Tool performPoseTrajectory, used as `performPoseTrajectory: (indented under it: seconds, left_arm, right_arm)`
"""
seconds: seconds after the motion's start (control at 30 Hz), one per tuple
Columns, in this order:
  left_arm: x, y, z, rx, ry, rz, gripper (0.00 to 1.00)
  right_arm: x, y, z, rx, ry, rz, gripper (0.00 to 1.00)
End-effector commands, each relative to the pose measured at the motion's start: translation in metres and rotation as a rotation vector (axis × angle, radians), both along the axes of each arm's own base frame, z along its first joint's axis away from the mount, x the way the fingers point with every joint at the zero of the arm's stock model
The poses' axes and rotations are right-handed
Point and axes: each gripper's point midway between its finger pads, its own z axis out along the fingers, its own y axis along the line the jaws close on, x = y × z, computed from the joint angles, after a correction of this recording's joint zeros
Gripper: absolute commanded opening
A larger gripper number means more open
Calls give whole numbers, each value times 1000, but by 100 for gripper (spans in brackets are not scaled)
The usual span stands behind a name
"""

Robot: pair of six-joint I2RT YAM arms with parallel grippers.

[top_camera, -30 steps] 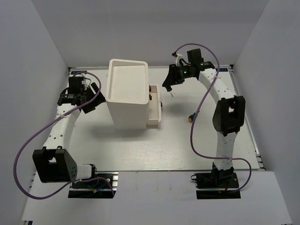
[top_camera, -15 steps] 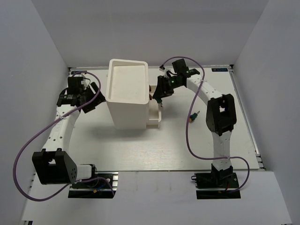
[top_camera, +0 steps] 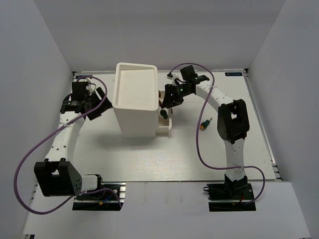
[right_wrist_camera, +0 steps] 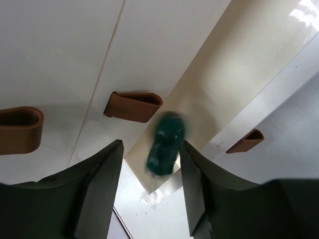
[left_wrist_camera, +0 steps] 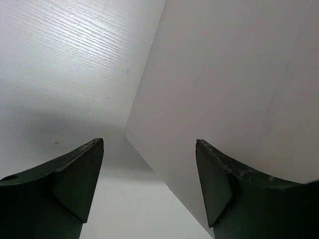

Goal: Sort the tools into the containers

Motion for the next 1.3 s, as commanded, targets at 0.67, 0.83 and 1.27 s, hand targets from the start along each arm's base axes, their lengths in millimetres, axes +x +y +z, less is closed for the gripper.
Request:
performPoseTrajectory:
  seconds: [0.67,0.83,1.27]
  left_arm:
    - [-42,17,9,77,-50,57,58]
    - [-45,12,1,53,-28,45,81]
    - [-58,14,2,69,-27,44,82]
  right_arm:
    - [-34,-211,-23,-210,-957,856,60]
    - [-37,-210,-22,-75,-1000,986,91]
    - [-45,-218,-85,-112,-976,1212,89]
